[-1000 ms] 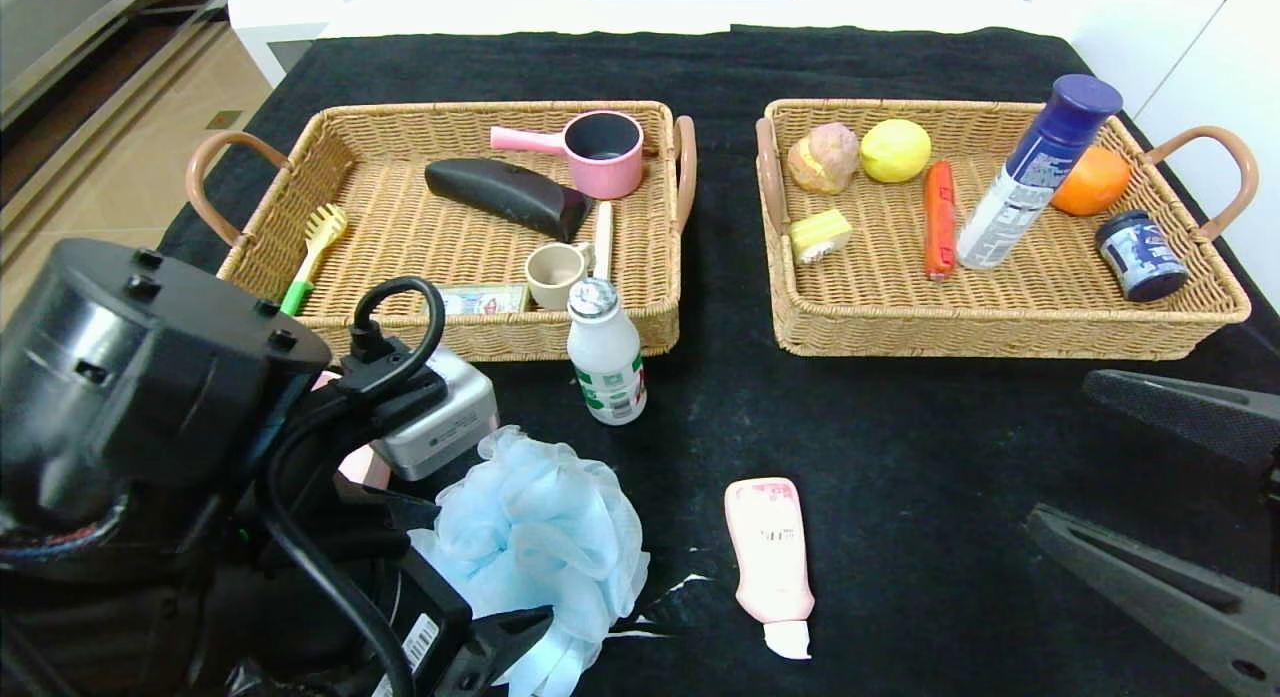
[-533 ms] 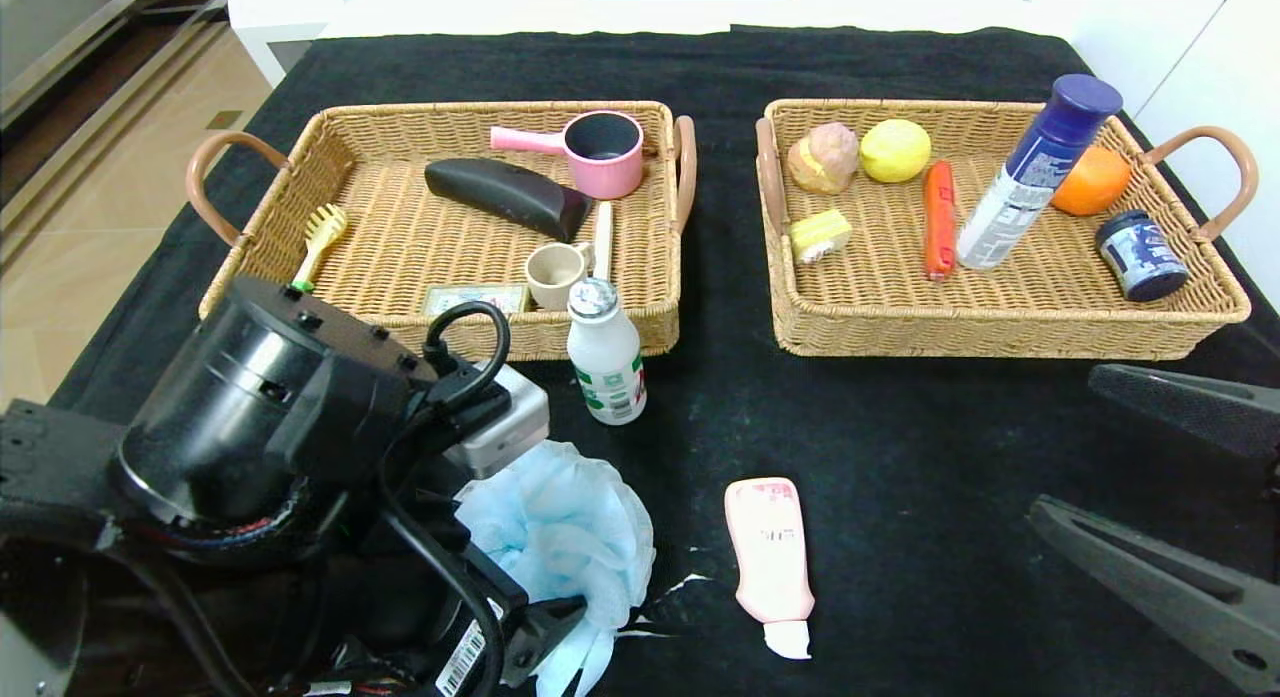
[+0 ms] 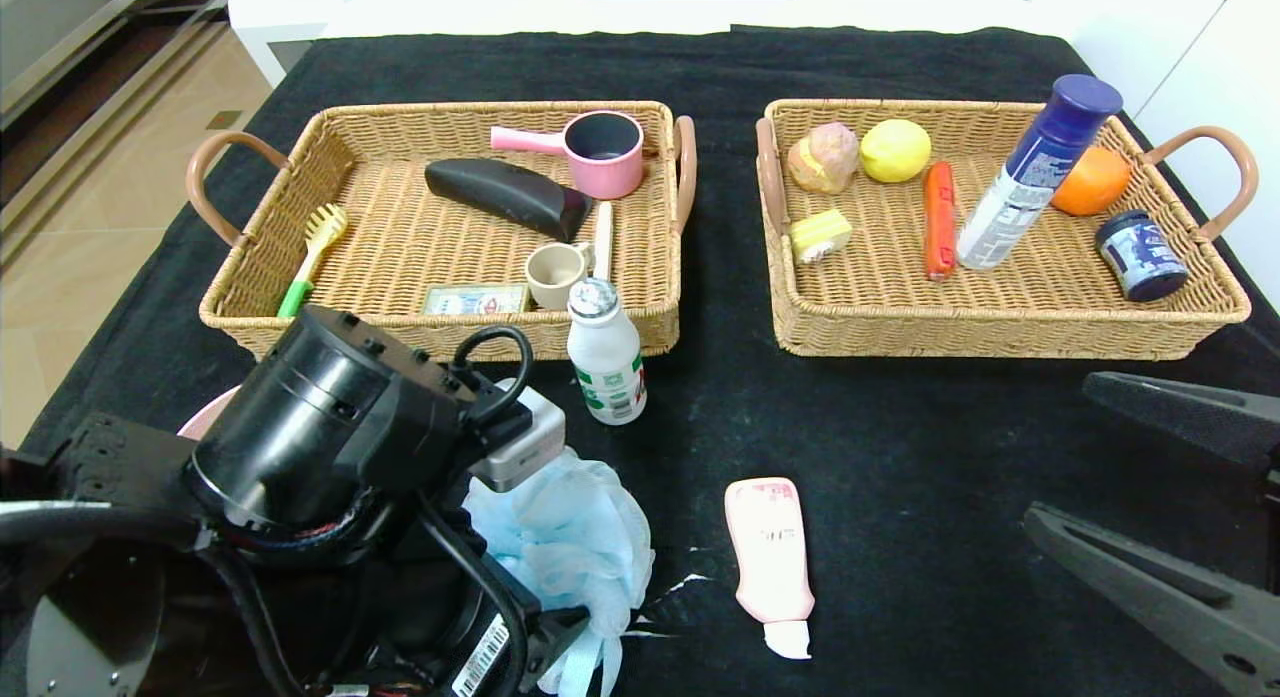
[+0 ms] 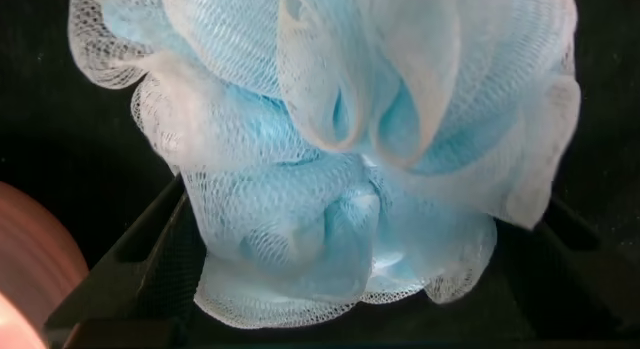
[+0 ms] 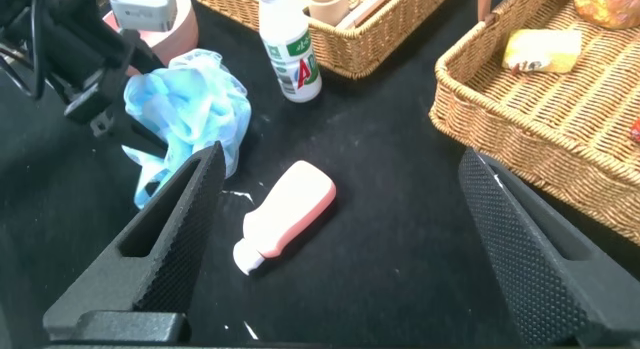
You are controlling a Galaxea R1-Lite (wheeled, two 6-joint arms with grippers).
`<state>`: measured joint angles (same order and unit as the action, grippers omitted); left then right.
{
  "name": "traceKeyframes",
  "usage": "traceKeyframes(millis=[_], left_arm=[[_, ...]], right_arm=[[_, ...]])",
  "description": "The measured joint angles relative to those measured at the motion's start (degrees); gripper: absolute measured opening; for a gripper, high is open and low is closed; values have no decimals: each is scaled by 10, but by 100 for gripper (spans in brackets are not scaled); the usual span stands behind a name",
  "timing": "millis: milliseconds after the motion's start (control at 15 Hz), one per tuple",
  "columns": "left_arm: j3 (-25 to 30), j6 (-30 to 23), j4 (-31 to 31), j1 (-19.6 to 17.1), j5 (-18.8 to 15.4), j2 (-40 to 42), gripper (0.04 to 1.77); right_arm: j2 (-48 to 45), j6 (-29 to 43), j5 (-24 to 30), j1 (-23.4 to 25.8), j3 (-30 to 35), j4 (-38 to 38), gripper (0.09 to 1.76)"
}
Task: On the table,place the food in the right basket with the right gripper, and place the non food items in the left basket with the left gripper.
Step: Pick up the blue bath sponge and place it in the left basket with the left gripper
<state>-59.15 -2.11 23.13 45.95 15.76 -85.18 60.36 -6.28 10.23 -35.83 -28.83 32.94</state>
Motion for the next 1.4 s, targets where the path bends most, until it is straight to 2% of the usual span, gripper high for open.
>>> traceKeyframes(millis=[133,200,333,467,600,733,800,1400], left_arm=[[1,0,0,-1,0,-4,171],[1,0,0,-1,0,-5,149],[0,0,0,-1,-1,-6,120],[0,1,0,-1,-2,-7,96],[0,1,1,-1,-3,-8,80],[0,0,1,-1,-3,-10,47],[0,0,1,-1,-3,-10,42],[3,1,1,-1,-4,-12,38]], right_arm=[[0,0,0,0,0,0,170],[0,0,0,0,0,0,171],[1,0,0,0,0,-1,171],[2,0,1,0,1,-2,171],[3,0,1,-1,2,-2,171],[4,0,0,-1,2,-2,171],[5,0,1,-1,2,-2,171],[6,0,0,-1,5,-1,171]])
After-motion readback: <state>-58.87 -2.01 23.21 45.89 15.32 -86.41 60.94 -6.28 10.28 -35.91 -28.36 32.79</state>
